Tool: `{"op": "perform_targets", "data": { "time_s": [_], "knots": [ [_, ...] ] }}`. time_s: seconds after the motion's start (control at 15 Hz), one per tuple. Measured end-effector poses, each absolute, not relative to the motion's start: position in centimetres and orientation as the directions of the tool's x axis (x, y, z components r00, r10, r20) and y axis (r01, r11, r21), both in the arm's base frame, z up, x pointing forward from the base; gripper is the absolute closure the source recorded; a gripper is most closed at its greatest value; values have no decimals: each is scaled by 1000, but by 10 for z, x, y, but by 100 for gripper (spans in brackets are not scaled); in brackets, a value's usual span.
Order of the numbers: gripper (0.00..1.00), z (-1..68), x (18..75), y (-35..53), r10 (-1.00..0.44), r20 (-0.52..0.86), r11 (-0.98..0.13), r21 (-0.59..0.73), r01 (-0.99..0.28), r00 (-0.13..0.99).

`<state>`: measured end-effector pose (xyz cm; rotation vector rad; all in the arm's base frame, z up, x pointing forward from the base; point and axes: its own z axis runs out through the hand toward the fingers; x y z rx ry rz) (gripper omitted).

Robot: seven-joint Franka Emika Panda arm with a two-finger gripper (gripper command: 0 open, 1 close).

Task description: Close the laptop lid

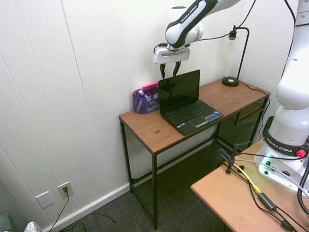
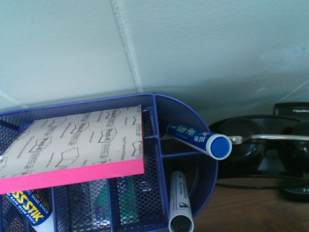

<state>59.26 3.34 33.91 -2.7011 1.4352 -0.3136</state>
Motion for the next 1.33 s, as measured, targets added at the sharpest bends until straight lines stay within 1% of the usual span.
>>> {"op": "perform_targets", "data": {
  "time_s": [0.87, 1.33],
  "knots": [
    [100, 325, 586, 15, -848, 145, -528, -151, -836, 510],
    [100, 323, 555, 14, -869, 122, -492, -131, -860, 479]
  ]
}}
